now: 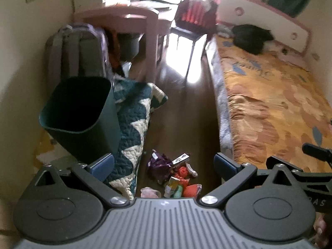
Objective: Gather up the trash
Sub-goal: 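Lower both tools toward the trash pile beside the bed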
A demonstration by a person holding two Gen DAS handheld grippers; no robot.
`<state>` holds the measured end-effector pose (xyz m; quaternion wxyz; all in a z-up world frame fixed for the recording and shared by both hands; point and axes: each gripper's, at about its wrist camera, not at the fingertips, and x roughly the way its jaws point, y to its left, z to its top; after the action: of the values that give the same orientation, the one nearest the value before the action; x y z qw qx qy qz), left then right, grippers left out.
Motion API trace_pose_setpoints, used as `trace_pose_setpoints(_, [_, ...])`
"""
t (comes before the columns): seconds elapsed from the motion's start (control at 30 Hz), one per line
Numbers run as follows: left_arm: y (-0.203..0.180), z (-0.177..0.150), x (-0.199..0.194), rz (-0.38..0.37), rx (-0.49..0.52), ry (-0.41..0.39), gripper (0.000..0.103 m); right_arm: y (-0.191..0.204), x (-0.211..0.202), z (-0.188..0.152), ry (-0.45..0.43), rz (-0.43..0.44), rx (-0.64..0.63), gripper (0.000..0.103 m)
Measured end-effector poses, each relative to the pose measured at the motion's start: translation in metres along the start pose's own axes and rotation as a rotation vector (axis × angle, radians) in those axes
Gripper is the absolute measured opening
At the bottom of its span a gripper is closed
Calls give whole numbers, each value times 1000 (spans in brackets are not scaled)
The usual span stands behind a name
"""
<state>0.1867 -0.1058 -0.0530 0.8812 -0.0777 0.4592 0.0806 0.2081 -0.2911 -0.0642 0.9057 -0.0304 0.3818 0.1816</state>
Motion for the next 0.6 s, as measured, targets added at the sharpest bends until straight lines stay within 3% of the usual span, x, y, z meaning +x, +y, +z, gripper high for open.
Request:
trace_pose_setpoints(0.27, [-5, -8, 88, 39, 41, 102, 103, -39, 82, -20, 114, 23, -13, 99])
trace_pose_setpoints(0.5, [-7, -35, 204, 3, 141, 157, 103, -53, 162, -75, 201, -22, 27, 99])
trace_pose_setpoints(0.6, [-6, -56, 260, -31, 156, 212, 103, -61, 211, -108, 259, -45, 78, 93])
